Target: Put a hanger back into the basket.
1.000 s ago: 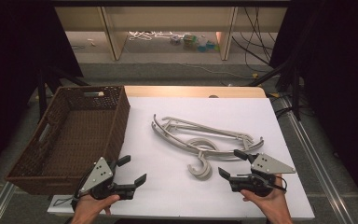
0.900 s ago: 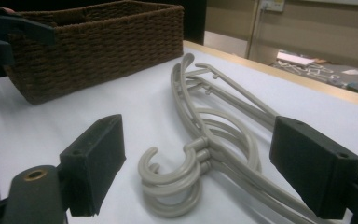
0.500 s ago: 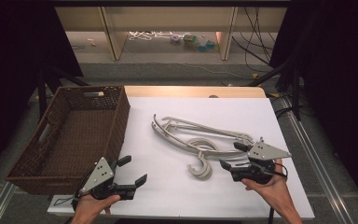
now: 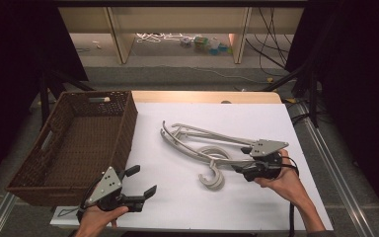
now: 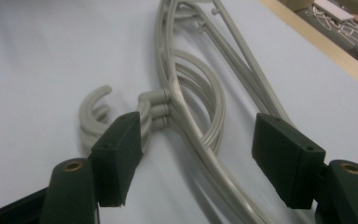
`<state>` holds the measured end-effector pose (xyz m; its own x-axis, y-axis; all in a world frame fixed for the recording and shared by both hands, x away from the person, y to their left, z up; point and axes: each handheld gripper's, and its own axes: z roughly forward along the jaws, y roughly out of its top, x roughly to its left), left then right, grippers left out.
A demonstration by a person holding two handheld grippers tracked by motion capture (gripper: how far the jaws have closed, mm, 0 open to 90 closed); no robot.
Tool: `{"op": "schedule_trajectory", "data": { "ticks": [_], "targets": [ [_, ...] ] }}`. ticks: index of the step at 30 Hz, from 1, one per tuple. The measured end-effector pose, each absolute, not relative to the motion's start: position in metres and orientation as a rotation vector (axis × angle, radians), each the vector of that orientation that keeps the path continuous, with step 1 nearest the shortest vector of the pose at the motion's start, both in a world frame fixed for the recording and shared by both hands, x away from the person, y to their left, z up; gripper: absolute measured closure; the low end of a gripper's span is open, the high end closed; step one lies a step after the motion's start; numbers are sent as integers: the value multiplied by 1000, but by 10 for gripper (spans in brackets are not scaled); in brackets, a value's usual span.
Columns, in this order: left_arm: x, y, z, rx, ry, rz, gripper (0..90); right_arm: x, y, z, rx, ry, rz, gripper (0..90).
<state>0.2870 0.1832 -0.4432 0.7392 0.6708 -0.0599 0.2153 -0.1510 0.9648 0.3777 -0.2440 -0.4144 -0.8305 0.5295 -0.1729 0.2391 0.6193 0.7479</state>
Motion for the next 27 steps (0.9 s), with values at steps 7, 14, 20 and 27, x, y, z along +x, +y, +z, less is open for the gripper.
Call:
{"op": "schedule_trajectory", "data": {
  "ticks": [7,14,20,27],
  "targets": [
    [286,183,-444,1729,694,463,159,397,-239,-428,572,2540,877,448],
    [286,182,-444,1732,706,456,159,405,-234,-439,553,2576,774,517],
    [287,183,-445,1741,706,464,160,411,-233,-445,532,2620,737,547],
    [288,184,-445,1742,699,472,160,418,-232,-452,476,2661,660,637]
  ]
}}
